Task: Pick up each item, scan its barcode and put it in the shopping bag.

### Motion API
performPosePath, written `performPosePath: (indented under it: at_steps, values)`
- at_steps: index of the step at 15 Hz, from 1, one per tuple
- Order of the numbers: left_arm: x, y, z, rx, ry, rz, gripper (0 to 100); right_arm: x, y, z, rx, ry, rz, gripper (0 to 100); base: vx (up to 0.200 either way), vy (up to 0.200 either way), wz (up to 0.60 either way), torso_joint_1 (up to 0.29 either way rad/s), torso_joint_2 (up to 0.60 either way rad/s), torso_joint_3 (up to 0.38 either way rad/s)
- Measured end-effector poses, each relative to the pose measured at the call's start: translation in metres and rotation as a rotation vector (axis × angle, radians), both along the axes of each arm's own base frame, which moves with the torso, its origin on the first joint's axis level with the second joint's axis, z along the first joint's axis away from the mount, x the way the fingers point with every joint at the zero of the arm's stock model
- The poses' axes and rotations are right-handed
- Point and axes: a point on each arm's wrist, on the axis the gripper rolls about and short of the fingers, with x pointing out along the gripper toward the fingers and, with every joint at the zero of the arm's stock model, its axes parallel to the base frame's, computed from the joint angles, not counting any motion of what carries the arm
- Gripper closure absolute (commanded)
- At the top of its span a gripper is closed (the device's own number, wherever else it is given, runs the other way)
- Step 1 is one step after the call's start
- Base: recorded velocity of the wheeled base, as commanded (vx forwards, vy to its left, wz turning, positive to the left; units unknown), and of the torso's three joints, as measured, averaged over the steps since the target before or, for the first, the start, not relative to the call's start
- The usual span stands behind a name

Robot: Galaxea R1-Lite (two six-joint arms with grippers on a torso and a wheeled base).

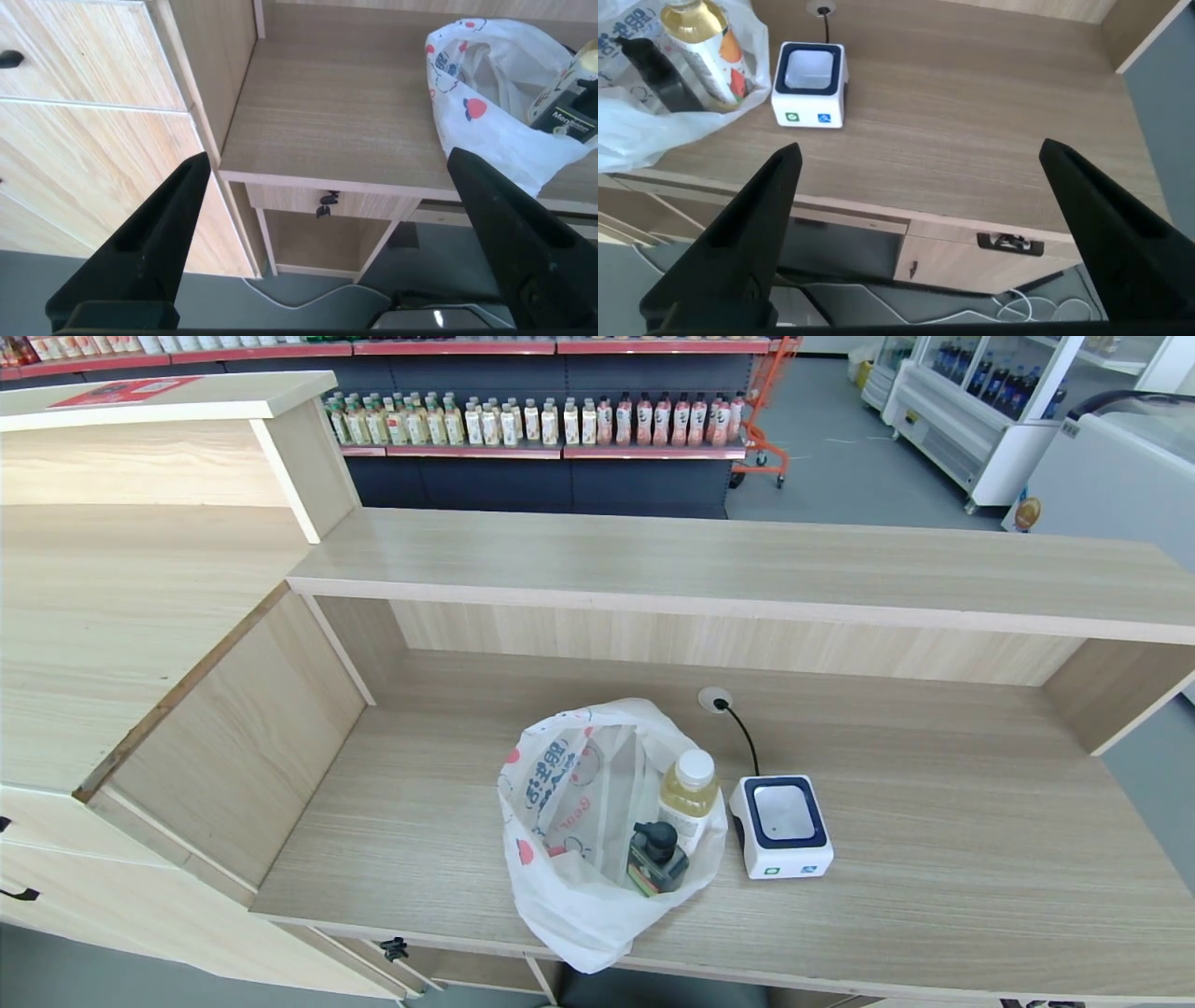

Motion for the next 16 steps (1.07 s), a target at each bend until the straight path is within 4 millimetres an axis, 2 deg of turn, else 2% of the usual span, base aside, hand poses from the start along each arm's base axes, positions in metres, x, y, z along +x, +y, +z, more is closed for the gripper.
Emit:
performPosePath:
  at_steps: [2,9,15,16]
  values:
    - [0.0,0.0,0.0,0.006,0.0,0.0,0,-0.0008,0.0,-0.0004,0.005,-0.011,0.0,0,0.0,0.0,0.0,0.0,0.0,0.0]
    - [0.0,0.0,0.0,0.004,0.0,0.001,0,-0.001,0.0,-0.0007,0.012,-0.015,0.002,0,0.0,-0.2,0.0,0.003,0.0,0.005]
    - [0.0,0.0,0.0,0.003,0.0,0.0,0,-0.0008,0.0,-0.0014,0.084,-0.011,0.002,0,0.0,-0.2,0.0,0.002,0.0,0.002]
    - [0.0,0.0,0.0,0.003,0.0,0.0,0,-0.0008,0.0,-0.0015,0.085,-0.011,0.002,0,0.0,0.0,0.0,0.0,0.0,0.0]
